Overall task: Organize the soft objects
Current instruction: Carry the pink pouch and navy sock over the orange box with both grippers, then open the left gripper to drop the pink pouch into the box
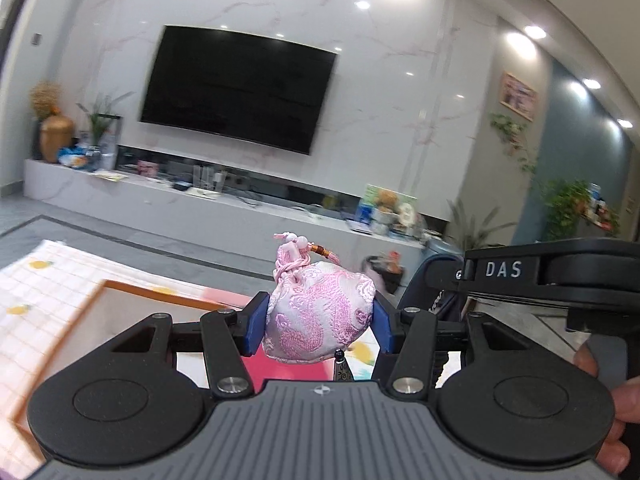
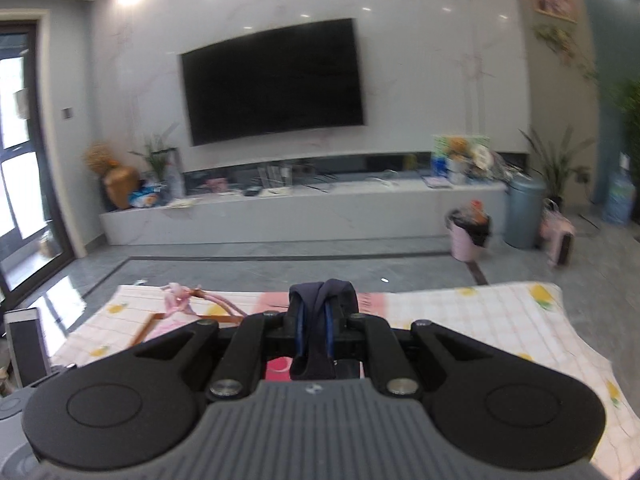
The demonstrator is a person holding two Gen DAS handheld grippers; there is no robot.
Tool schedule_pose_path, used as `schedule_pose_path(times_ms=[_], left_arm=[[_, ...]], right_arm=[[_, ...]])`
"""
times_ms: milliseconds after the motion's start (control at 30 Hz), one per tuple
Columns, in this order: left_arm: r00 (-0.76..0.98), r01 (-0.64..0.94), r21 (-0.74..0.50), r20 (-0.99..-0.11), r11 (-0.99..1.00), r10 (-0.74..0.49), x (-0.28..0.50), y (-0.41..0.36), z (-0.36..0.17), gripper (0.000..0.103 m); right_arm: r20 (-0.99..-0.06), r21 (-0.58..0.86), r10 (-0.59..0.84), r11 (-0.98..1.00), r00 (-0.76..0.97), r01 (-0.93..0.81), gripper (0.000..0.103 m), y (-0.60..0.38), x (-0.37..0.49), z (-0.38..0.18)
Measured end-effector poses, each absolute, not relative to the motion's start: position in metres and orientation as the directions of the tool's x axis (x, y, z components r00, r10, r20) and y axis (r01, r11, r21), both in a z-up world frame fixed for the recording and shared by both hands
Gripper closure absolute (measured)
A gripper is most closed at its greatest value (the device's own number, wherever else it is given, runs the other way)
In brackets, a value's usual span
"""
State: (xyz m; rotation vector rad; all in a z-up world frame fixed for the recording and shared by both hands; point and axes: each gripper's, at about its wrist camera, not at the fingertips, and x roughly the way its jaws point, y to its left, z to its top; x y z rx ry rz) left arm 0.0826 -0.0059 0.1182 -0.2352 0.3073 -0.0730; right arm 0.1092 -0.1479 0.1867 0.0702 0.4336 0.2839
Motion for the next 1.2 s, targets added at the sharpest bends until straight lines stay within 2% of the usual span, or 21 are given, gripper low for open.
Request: schedule_pose_path(times_ms=[233,333,467,600,800,967,1200], left_arm=[[0.955,-0.143,-0.177,-0.284,0.974,0.089,0.075,0.040,0.125,0.043],[0.942,-0.196,-0.124,-0.298,0.973,0.152,0.079,0.060,0.122,0.043],[0.910,-0.280,-0.111,-0.346,0.954,0.227,0.087,0.088,0.111,0.043],[0.886,-0.302,-0.081,-0.391,0.950,0.248,0.096,0.106,0.098,0.043],[0.843,-0.305,0.008,-0.463,0.952,0.274,0.103,0.118,0.071,0.043],[0.780,-0.301,0.045,-0.563,0.952,0.274,0.116,0.123,0.049,0.043],[0.718,-0.301,0.163,-0.609,0.939,0.336,0.128,0.115,0.027,0.043]], right_arm=[[-0.384,0.117,0.411,0.910,0.827,-0.398,0.094,-0.082,0.097,0.191],[-0.398,0.110,0.452,0.888,0.798,-0.448,0.094,-0.058,0.099,0.182],[-0.443,0.098,0.497,0.854,0.746,-0.511,0.094,-0.027,0.105,0.161],[-0.463,0.087,0.505,0.844,0.729,-0.529,0.094,-0.009,0.116,0.135],[-0.543,0.088,0.488,0.843,0.684,-0.531,0.095,0.010,0.147,0.090],[-0.602,0.103,0.474,0.845,0.643,-0.525,0.095,0.010,0.160,0.061],[-0.623,0.078,0.445,0.854,0.643,-0.515,0.095,-0.003,0.155,0.039]])
